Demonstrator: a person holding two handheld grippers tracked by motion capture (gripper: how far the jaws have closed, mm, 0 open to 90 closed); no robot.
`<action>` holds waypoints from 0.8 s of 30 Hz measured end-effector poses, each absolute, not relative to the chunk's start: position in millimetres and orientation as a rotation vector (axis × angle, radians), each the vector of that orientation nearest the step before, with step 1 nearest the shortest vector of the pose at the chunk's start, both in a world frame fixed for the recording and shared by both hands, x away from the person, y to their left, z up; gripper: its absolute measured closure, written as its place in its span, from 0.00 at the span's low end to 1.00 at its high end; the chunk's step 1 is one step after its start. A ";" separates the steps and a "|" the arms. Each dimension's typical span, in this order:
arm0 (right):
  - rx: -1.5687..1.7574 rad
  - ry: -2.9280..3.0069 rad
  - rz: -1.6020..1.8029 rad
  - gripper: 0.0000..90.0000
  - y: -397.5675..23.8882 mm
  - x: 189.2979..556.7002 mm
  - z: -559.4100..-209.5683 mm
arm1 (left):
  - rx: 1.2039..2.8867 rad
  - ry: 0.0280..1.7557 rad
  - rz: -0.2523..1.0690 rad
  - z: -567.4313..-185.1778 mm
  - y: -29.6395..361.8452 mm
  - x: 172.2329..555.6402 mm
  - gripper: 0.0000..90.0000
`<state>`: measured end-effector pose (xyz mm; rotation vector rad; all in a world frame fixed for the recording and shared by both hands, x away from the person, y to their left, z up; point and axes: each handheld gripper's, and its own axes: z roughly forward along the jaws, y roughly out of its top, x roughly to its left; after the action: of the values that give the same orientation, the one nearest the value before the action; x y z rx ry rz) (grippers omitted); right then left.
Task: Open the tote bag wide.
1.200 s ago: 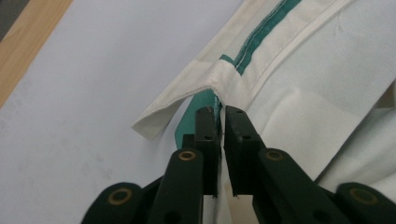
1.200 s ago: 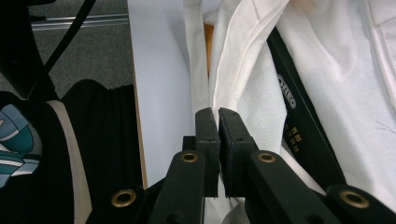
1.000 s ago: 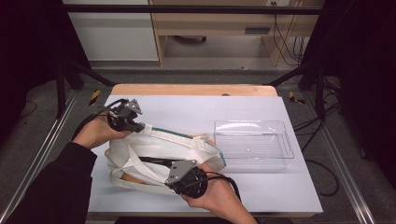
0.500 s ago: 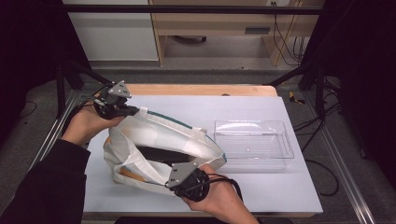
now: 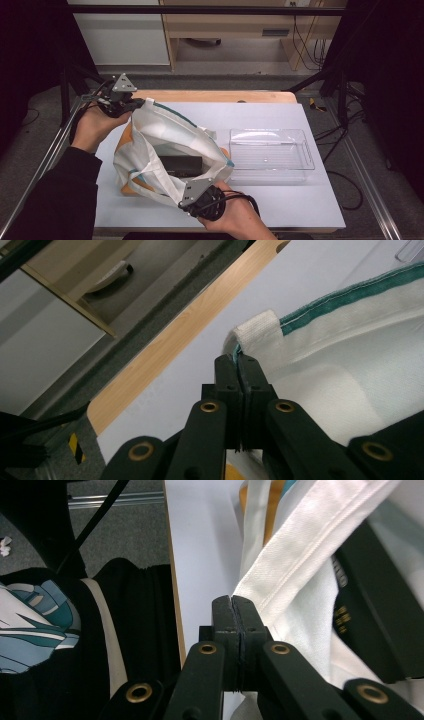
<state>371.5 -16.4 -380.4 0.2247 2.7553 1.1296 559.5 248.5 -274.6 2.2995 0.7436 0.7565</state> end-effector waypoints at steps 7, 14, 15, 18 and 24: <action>0.241 2.815 1.111 1.00 -11.1 377.5 -406.4 | 2.309 0.778 0.741 -305.2 242.0 576.0 0.99; 0.246 2.842 1.092 1.00 -7.4 378.7 -418.1 | 2.298 0.802 0.728 -322.7 241.5 582.7 0.99; 0.243 2.844 1.088 1.00 -6.9 378.8 -419.3 | 2.303 0.800 0.725 -324.7 241.7 583.2 0.99; 0.240 2.854 1.073 1.00 -5.6 379.8 -426.3 | 2.300 0.809 0.719 -330.8 242.0 584.0 0.99; 0.246 2.863 1.073 1.00 -5.8 381.8 -431.8 | 2.283 0.816 0.712 -339.4 244.7 584.2 0.99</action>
<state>381.8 -5.8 -431.8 0.2455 2.8632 1.0727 584.2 244.7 -339.4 2.2828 0.8160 0.7116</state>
